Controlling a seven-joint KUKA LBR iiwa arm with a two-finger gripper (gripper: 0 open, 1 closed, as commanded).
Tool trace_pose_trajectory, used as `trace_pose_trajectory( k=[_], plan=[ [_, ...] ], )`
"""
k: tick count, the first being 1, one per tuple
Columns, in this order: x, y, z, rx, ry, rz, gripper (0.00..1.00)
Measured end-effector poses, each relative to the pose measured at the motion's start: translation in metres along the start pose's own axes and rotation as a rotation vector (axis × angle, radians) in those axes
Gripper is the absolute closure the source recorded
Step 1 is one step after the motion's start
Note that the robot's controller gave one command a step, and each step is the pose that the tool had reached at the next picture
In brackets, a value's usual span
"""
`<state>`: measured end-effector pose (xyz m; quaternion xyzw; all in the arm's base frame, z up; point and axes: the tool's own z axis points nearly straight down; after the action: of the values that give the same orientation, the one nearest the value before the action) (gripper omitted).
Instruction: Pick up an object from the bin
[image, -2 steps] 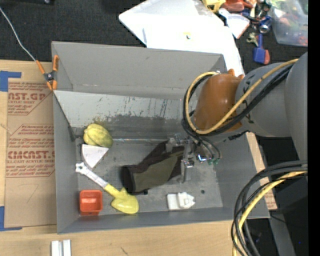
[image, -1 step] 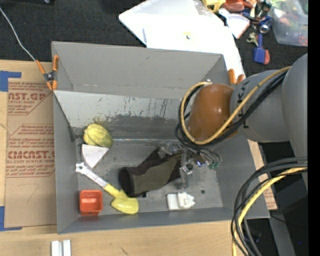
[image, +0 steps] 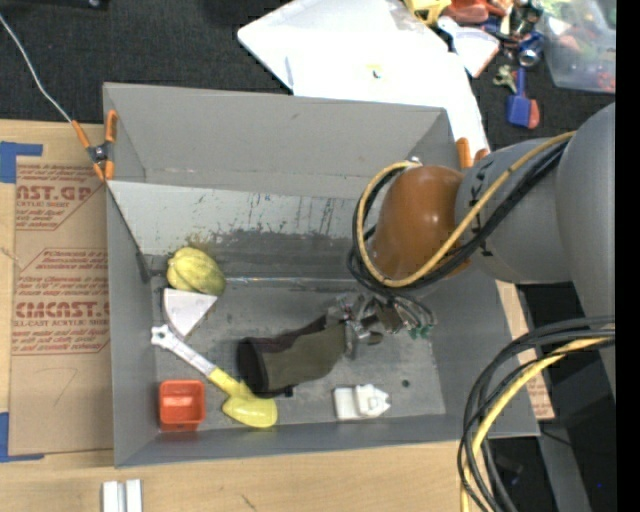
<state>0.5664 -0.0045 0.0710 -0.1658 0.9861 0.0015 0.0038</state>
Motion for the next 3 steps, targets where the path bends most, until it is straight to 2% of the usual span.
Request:
trace_pose_trajectory(
  k=[2,3],
  plan=[
    [0.001,0.000,-0.003,-0.001,0.004,0.000,1.00],
    [0.003,0.001,-0.021,-0.004,0.012,-0.001,1.00]
  ],
)
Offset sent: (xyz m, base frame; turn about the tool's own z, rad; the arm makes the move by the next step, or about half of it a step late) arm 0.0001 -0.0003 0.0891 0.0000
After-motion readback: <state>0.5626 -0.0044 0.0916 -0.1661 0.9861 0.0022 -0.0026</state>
